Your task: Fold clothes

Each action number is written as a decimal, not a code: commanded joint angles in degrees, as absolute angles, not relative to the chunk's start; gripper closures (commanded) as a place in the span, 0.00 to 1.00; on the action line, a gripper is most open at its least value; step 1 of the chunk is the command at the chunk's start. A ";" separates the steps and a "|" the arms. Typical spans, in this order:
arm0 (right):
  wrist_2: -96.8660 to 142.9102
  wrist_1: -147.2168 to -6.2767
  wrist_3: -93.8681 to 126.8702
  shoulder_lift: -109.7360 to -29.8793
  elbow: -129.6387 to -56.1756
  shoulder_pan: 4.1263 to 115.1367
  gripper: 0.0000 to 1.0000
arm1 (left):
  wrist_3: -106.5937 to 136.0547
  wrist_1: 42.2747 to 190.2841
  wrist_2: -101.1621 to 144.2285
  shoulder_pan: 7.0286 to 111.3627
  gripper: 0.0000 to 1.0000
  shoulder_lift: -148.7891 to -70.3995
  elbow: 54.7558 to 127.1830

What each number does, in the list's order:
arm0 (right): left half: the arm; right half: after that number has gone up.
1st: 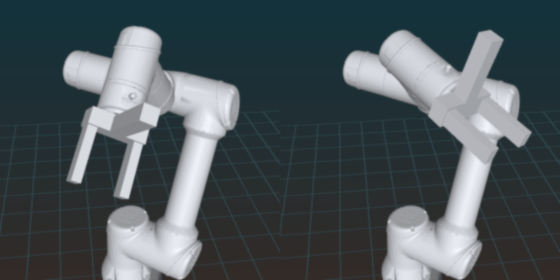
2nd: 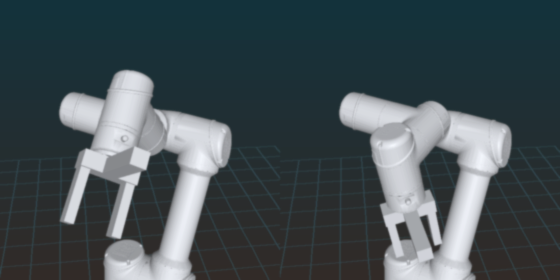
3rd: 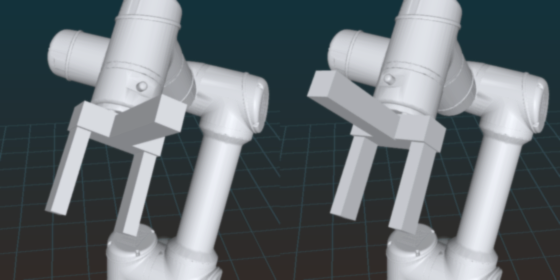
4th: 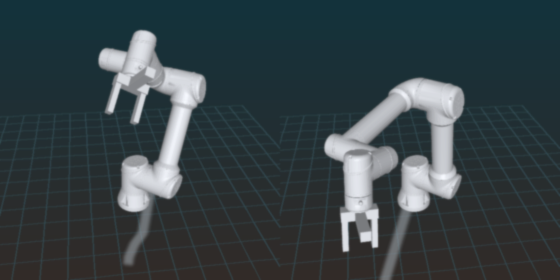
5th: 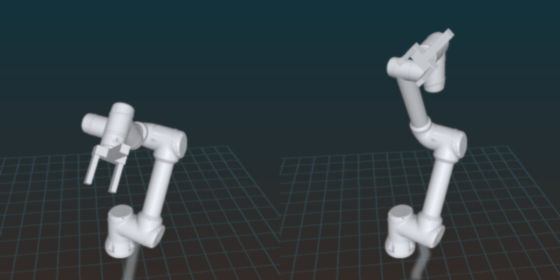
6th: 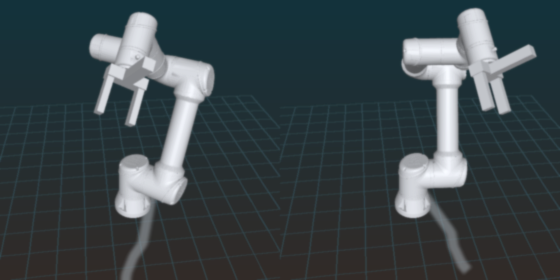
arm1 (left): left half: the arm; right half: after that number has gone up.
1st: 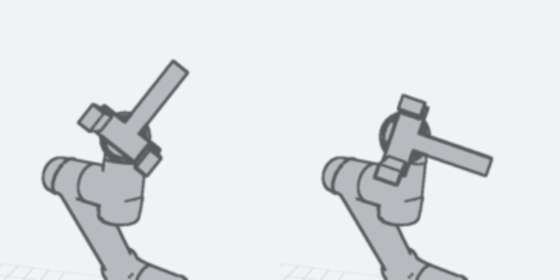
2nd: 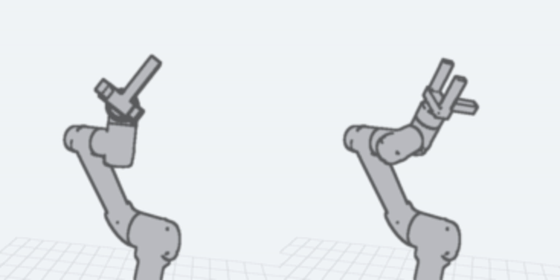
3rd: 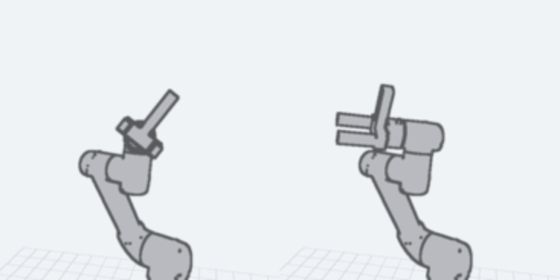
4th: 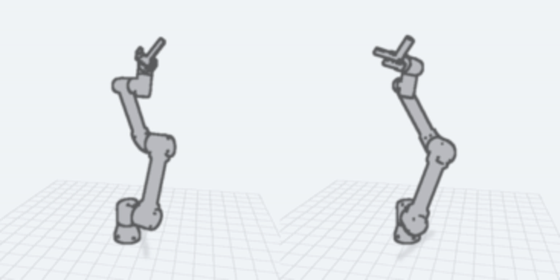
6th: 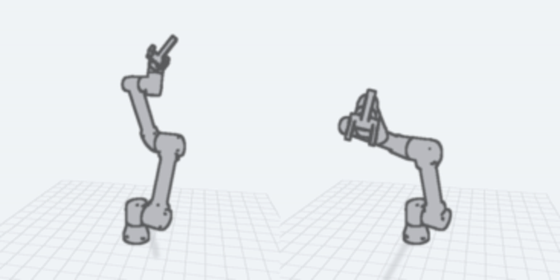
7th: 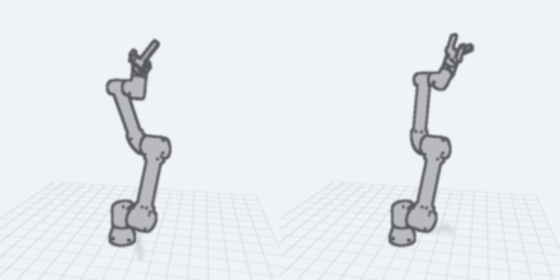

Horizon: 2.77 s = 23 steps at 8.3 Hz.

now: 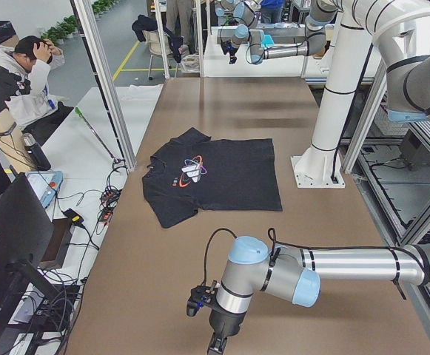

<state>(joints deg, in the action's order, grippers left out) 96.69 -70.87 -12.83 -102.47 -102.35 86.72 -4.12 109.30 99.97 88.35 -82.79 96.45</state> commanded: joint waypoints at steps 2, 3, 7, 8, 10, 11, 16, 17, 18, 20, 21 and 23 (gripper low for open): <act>98.96 -70.66 -12.74 -102.13 -102.57 86.66 0.06 | -4.31 109.34 100.02 88.33 0.00 -82.79 96.50; 99.05 -70.66 -12.74 -102.04 -102.57 86.66 0.06 | -4.31 109.34 99.93 88.33 0.00 -82.97 96.50; 99.05 -70.84 -12.22 -99.16 -102.48 86.57 0.06 | -4.39 112.65 101.15 88.33 0.00 -83.06 96.77; 100.79 -71.36 -12.22 -96.97 -102.48 86.57 0.06 | -4.39 113.11 102.21 88.33 0.00 -83.06 96.77; 107.82 -72.15 -2.10 -95.89 -102.22 86.48 0.06 | -3.52 112.33 107.53 87.46 0.00 -87.50 95.89; 108.19 -71.55 0.41 -96.32 -102.30 86.48 0.06 | -3.08 112.93 110.01 87.54 0.00 -87.63 95.28; 108.02 -68.73 -5.98 -95.80 -102.22 85.87 0.06 | 0.59 112.50 111.70 85.01 0.00 -95.17 92.82; 108.10 -68.73 -5.54 -94.76 -102.22 85.00 0.06 | 0.79 112.94 112.32 82.38 0.00 -97.19 90.55; 107.93 -69.51 -5.10 -91.61 -102.22 81.42 0.06 | 1.05 113.03 112.32 79.57 0.00 -100.95 88.00; 107.93 -71.98 0.31 -83.54 -95.49 77.88 0.07 | 3.06 113.03 112.41 75.69 0.00 -105.01 84.83; 107.93 -71.98 4.44 -80.89 -92.84 75.87 0.07 | 6.73 113.03 112.41 72.98 0.00 -107.20 83.25; 108.45 -71.89 16.45 -76.75 -91.15 69.82 0.07 | 14.73 113.03 112.41 68.23 0.00 -113.61 78.86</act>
<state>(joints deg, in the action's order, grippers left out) 107.98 -71.81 5.51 -81.36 -93.52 75.20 7.68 113.02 112.40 72.75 -107.84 82.82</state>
